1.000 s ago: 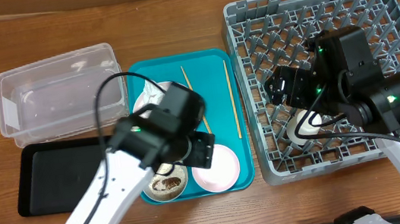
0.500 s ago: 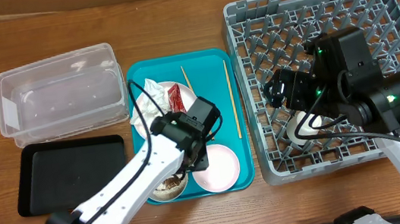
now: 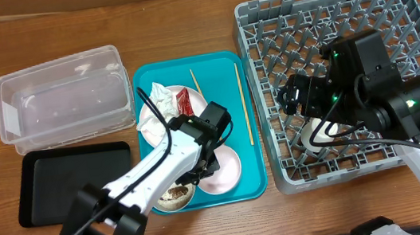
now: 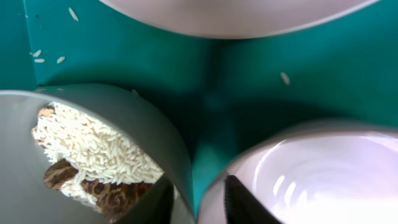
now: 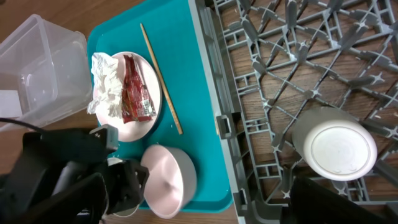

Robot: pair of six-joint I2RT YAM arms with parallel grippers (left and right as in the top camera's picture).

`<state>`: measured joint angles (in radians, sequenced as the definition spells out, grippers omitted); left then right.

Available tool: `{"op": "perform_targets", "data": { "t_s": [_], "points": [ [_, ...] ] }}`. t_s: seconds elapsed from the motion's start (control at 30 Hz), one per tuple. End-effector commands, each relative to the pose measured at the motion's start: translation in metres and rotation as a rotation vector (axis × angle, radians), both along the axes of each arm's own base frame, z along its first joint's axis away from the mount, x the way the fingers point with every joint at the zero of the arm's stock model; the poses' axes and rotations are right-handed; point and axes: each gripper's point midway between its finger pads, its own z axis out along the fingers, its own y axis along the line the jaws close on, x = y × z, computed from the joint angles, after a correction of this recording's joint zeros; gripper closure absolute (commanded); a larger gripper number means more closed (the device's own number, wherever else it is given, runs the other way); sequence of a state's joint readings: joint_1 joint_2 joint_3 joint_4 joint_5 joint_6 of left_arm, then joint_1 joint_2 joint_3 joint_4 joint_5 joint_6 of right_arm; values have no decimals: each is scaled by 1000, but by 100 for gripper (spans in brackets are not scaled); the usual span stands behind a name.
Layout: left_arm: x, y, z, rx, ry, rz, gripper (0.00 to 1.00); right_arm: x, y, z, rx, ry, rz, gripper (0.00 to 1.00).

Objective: Sort waste into correct bins and load items into the dishwasher
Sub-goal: 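Grasp the rim of the rice bowl with the left gripper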

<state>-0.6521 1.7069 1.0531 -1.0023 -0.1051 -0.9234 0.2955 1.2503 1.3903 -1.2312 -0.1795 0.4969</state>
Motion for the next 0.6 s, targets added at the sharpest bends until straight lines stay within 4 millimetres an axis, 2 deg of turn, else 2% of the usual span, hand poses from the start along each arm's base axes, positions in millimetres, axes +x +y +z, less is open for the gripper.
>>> {"op": "perform_targets", "data": {
  "t_s": [0.0,0.23,0.37,0.43,0.5,0.57],
  "points": [
    [-1,9,-5,15,18,56,73,1,2,9,9,-25,12,3],
    [2,5,14,-54,-15,71,64,1,2,9,9,-25,12,3],
    [2,2,37,-111,-68,38,42,1,2,9,9,-25,12,3],
    [2,7,45,-103,-89,42,27,1,2,9,9,-25,12,3],
    [3,14,48,-89,-100,62,19,1,2,9,9,-25,11,3],
    [6,22,48,-72,-103,88,18,1,2,9,9,-25,12,3]
  ]
}}
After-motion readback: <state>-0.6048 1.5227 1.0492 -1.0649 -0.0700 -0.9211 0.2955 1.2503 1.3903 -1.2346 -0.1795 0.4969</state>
